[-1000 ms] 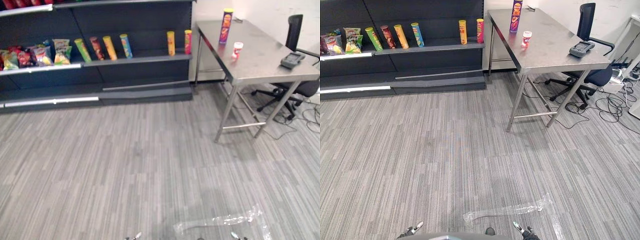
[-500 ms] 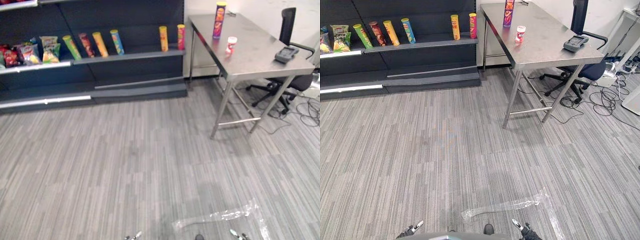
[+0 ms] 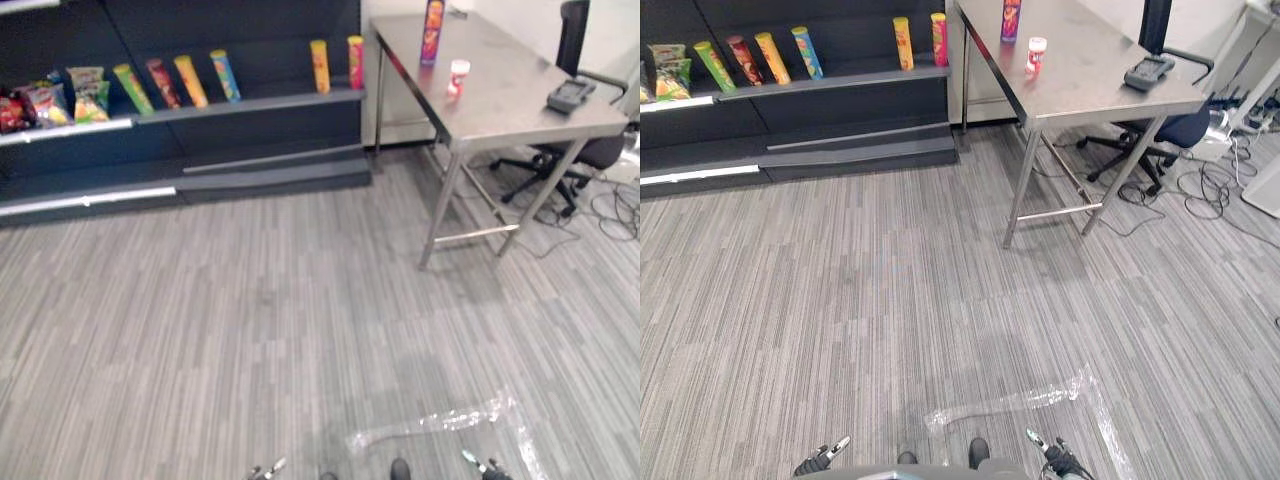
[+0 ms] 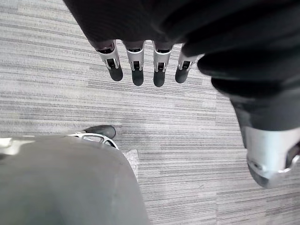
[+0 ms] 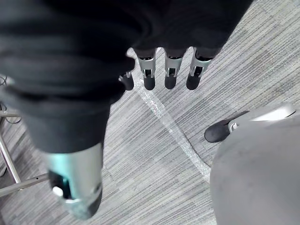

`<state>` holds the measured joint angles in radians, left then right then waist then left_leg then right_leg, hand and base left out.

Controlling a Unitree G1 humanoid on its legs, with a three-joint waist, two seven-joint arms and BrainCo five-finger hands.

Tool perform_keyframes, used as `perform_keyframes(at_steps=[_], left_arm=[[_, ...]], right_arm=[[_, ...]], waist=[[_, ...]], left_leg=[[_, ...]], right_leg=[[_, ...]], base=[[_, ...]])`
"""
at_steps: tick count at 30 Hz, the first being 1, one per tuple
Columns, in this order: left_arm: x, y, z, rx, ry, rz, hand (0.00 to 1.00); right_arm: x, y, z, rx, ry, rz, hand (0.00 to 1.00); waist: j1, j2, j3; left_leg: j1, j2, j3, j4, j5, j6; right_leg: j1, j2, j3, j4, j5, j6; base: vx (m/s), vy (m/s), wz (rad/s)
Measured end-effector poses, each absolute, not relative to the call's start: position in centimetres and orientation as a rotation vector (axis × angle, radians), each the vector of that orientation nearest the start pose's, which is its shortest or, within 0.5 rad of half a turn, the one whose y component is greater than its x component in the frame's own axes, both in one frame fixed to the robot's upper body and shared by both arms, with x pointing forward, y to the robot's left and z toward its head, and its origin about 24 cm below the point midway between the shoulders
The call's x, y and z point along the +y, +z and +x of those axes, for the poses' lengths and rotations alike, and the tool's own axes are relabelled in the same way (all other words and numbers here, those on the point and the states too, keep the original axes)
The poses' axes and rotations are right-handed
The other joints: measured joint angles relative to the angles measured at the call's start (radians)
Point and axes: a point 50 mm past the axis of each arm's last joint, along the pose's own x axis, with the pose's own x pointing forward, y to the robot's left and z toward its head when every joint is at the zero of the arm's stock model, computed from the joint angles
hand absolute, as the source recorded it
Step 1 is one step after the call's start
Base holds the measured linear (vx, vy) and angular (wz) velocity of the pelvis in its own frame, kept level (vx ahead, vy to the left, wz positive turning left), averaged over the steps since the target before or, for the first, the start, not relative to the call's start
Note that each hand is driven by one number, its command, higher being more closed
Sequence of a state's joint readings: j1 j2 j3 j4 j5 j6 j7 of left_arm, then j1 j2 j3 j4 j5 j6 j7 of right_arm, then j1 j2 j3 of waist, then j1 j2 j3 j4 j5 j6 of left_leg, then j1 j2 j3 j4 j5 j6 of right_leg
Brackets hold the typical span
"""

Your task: Put the gum and the chips on the shelf.

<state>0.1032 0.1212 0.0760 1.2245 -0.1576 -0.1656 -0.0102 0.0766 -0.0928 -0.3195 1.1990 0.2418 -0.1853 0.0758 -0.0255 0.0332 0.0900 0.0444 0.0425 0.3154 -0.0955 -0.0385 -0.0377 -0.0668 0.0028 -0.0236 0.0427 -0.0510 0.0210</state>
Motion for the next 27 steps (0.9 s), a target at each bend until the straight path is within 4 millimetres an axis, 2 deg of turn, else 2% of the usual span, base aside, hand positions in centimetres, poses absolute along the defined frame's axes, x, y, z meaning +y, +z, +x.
perform_keyframes(at_steps=[2,4,5,7,8,9,10,12,14,15,16,18,19,20,21,22,23,24,25,26,27], left_arm=[[21.0,-16.8,6.1,1.131,0.283,-0.088,0.0],[21.3,-16.7,6.2,1.12,0.319,-0.111,0.0],[21.8,-16.6,6.4,1.101,0.354,-0.131,0.0],[22.2,-16.5,6.6,1.077,0.399,-0.175,0.0],[22.4,-16.4,6.8,1.059,0.424,-0.196,0.0],[22.0,-16.5,6.4,1.05,0.473,-0.258,0.0],[21.7,-16.6,6.2,1.049,0.503,-0.3,0.0],[21.5,-16.6,6.1,1.043,0.514,-0.332,0.0],[21.5,-16.6,6.3,1.034,0.502,-0.338,0.0],[21.5,-16.5,6.3,1.031,0.499,-0.337,0.0],[21.4,-16.5,6.4,1.027,0.496,-0.334,0.0],[21.2,-16.6,6.4,1.028,0.483,-0.33,0.0],[21.1,-16.5,6.6,1.022,0.481,-0.329,0.0],[21.4,-16.5,6.5,1.017,0.482,-0.32,0.0],[21.6,-16.3,6.9,1.002,0.475,-0.307,0.0],[21.7,-16.3,7.1,0.997,0.462,-0.294,0.0],[21.8,-16.3,7.1,0.998,0.458,-0.289,0.0],[22.1,-16.2,7.1,1.001,0.458,-0.28,0.0],[22.1,-16.2,7.1,1.002,0.452,-0.273,0.0],[22.1,-16.2,7.0,1.012,0.437,-0.259,0.0],[21.9,-16.3,6.8,1.025,0.425,-0.253,0.0]], right_arm=[[-22.3,-16.3,7.1,1.004,-0.483,0.321,0.0],[-22.0,-16.4,6.8,1.007,-0.484,0.337,0.0],[-21.7,-16.5,6.6,1.008,-0.483,0.359,0.0],[-21.8,-16.6,6.1,1.007,-0.514,0.393,0.0],[-21.9,-16.6,5.9,1.007,-0.522,0.396,0.0],[-22.1,-16.5,5.8,1.004,-0.521,0.395,0.0],[-22.5,-16.4,5.9,0.998,-0.525,0.387,0.0],[-22.7,-16.3,6.1,0.992,-0.524,0.383,0.0],[-22.6,-16.2,6.9,0.975,-0.512,0.385,0.0],[-22.6,-16.1,7.5,0.963,-0.5,0.382,0.0],[-22.5,-16.0,8.1,0.954,-0.483,0.373,0.0],[-22.5,-15.9,8.5,0.946,-0.461,0.357,0.0],[-22.5,-15.9,8.8,0.942,-0.455,0.353,0.0],[-22.0,-15.9,9.1,0.944,-0.448,0.366,0.0],[-21.4,-15.9,9.8,0.934,-0.433,0.384,0.0],[-21.1,-15.9,10.0,0.928,-0.429,0.394,0.0],[-21.1,-15.9,10.0,0.929,-0.43,0.396,0.0],[-21.1,-16.1,9.5,0.942,-0.443,0.404,0.0],[-21.2,-16.1,9.5,0.941,-0.454,0.41,0.0],[-21.5,-16.1,9.3,0.936,-0.473,0.417,0.0],[-21.8,-16.1,9.1,0.937,-0.48,0.41,0.0]], waist=[[0.0,0.0,0.005],[0.0,-0.014,0.018],[0.0,-0.032,0.038],[0.0,-0.047,0.055],[0.003,-0.046,0.062],[0.007,-0.032,0.075],[0.006,-0.018,0.083],[0.005,-0.011,0.085],[0.01,-0.012,0.085],[0.012,-0.012,0.085],[0.018,-0.011,0.085],[0.022,0.003,0.083],[0.032,0.004,0.083],[0.032,-0.007,0.077],[0.03,-0.02,0.074],[0.03,-0.022,0.071],[0.03,-0.027,0.066],[0.032,-0.041,0.05],[0.033,-0.045,0.045],[0.038,-0.046,0.04],[0.044,-0.034,0.031]], left_leg=[[-0.005,0.0,-0.001,0.0,-0.004,-0.007],[-0.025,0.004,-0.003,0.057,-0.035,-0.02],[-0.109,0.035,0.005,0.278,-0.109,-0.056],[-0.214,0.071,0.011,0.522,-0.118,-0.058],[-0.252,0.093,0.008,0.614,-0.116,-0.054],[-0.314,0.132,0.003,0.768,-0.111,-0.045],[-0.341,0.149,-0.002,0.839,-0.136,-0.041],[-0.38,0.159,0.001,0.827,-0.166,-0.034],[-0.419,0.158,0.001,0.711,-0.158,-0.026],[-0.431,0.153,-0.001,0.593,-0.128,-0.025],[-0.427,0.147,-0.013,0.438,-0.07,-0.034],[-0.426,0.149,-0.065,0.286,-0.001,-0.052],[-0.43,0.148,-0.072,0.285,0.1,-0.06],[-0.431,0.121,-0.061,0.325,0.089,-0.013],[-0.463,0.114,-0.044,0.404,0.011,0.002],[-0.478,0.107,-0.036,0.458,-0.038,0.011],[-0.476,0.1,-0.027,0.471,-0.052,0.025],[-0.459,0.076,-0.004,0.478,-0.073,0.057],[-0.446,0.065,0.01,0.474,-0.079,0.067],[-0.401,0.045,0.037,0.447,-0.085,0.08],[-0.346,0.035,0.06,0.414,-0.088,0.09]], right_leg=[[-0.027,-0.002,-0.004,0.053,-0.029,-0.004],[-0.052,-0.011,-0.009,0.125,-0.081,-0.011],[-0.066,-0.028,-0.026,0.189,-0.136,-0.028],[-0.056,-0.042,-0.043,0.219,-0.162,-0.032],[-0.048,-0.04,-0.048,0.226,-0.169,-0.033],[-0.024,-0.032,-0.056,0.244,-0.185,-0.042],[-0.001,-0.033,-0.06,0.257,-0.208,-0.042],[0.021,-0.044,-0.057,0.256,-0.226,-0.037],[0.021,-0.067,-0.048,0.255,-0.24,-0.022],[0.023,-0.084,-0.036,0.255,-0.253,-0.007],[0.035,-0.102,-0.019,0.248,-0.268,0.016],[0.063,-0.109,0.001,0.218,-0.283,0.039],[0.086,-0.124,0.023,0.191,-0.294,0.052],[0.107,-0.157,0.038,0.152,-0.297,0.044],[0.113,-0.168,0.058,0.13,-0.248,0.02],[0.109,-0.183,0.082,0.13,-0.187,0.047],[0.109,-0.196,0.094,0.131,-0.167,0.06],[0.109,-0.219,0.117,0.137,-0.127,0.077],[0.106,-0.232,0.125,0.15,-0.107,0.082],[0.08,-0.249,0.148,0.218,-0.058,0.097],[0.036,-0.249,0.17,0.322,0.008,0.092]], base=[[0.0,-0.024,0.07],[0.02,-0.056,0.21],[0.0,-0.117,0.4],[0.0,-0.125,0.37],[0.04,-0.065,0.21],[0.1,-0.008,0.18],[0.12,0.03,0.2],[0.19,0.11,0.06],[0.21,0.167,-0.14],[0.33,0.297,-0.24],[0.37,0.335,-0.25],[0.35,0.342,-0.31],[0.45,0.439,-0.42],[0.59,0.476,-0.43],[0.51,0.351,-0.27],[0.5,0.333,-0.16],[0.46,0.355,-0.09],[0.37,0.271,-0.09],[0.46,0.302,-0.29],[0.52,0.309,-0.5],[0.51,0.302,-0.59]])
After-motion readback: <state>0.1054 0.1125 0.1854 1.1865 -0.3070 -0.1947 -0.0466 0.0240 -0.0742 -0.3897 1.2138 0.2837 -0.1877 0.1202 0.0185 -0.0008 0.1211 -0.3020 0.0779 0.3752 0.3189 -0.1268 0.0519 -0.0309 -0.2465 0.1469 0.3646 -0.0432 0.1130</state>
